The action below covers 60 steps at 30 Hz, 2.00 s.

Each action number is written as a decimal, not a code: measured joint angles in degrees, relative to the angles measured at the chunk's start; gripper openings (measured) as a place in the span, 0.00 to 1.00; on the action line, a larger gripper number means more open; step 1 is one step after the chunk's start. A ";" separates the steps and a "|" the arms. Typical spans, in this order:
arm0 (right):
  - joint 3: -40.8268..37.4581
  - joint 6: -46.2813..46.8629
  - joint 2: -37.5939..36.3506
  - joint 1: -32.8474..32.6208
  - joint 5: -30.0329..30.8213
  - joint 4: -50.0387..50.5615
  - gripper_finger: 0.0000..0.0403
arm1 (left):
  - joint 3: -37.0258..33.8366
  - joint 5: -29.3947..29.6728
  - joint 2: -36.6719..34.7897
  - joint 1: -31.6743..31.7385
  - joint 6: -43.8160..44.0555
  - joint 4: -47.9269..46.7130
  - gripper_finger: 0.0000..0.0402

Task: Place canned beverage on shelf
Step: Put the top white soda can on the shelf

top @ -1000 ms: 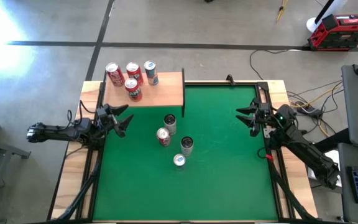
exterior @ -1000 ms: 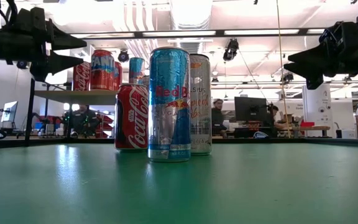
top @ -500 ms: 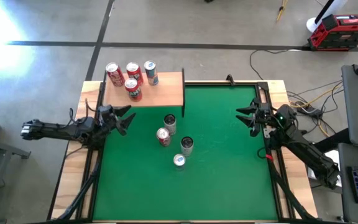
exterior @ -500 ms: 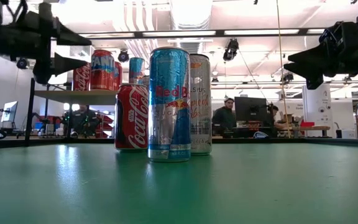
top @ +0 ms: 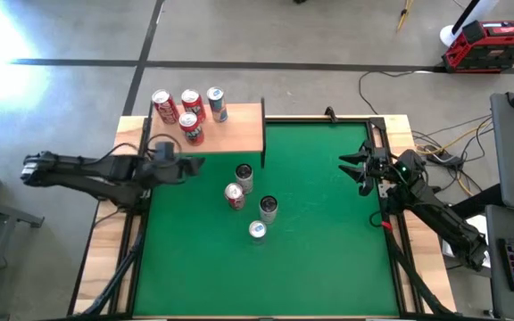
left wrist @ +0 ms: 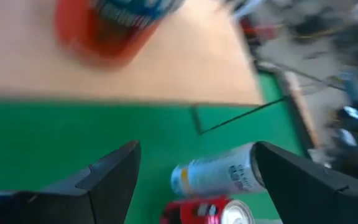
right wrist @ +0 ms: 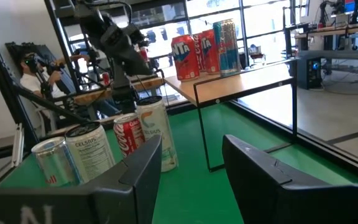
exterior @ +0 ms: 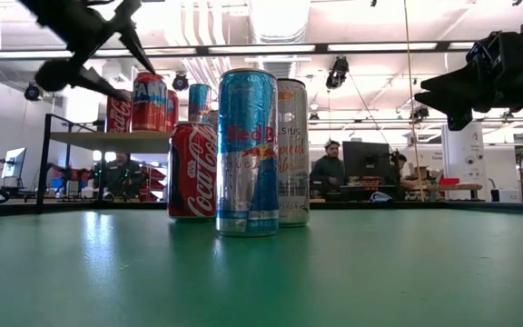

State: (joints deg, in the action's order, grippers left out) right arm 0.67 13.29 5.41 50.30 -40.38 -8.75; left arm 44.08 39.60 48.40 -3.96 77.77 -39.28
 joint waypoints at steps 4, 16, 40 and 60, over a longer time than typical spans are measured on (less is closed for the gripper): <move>0.00 0.01 0.00 0.00 0.01 0.00 0.40 | 11.63 -6.36 9.94 0.02 16.76 -14.57 0.75; 0.00 0.01 0.00 0.00 0.02 0.02 0.40 | 36.92 -9.03 32.62 0.37 30.29 -32.39 0.75; -0.02 0.01 0.00 -0.02 0.01 0.01 0.40 | 55.58 -28.58 55.32 11.41 17.63 -31.81 0.78; -0.02 0.01 0.00 -0.02 0.01 0.00 0.40 | 58.13 -30.86 63.10 11.68 18.96 -31.85 0.96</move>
State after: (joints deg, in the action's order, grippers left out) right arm 0.64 13.30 5.41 50.28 -40.37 -8.75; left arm 102.21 8.74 111.50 7.72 96.74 -71.13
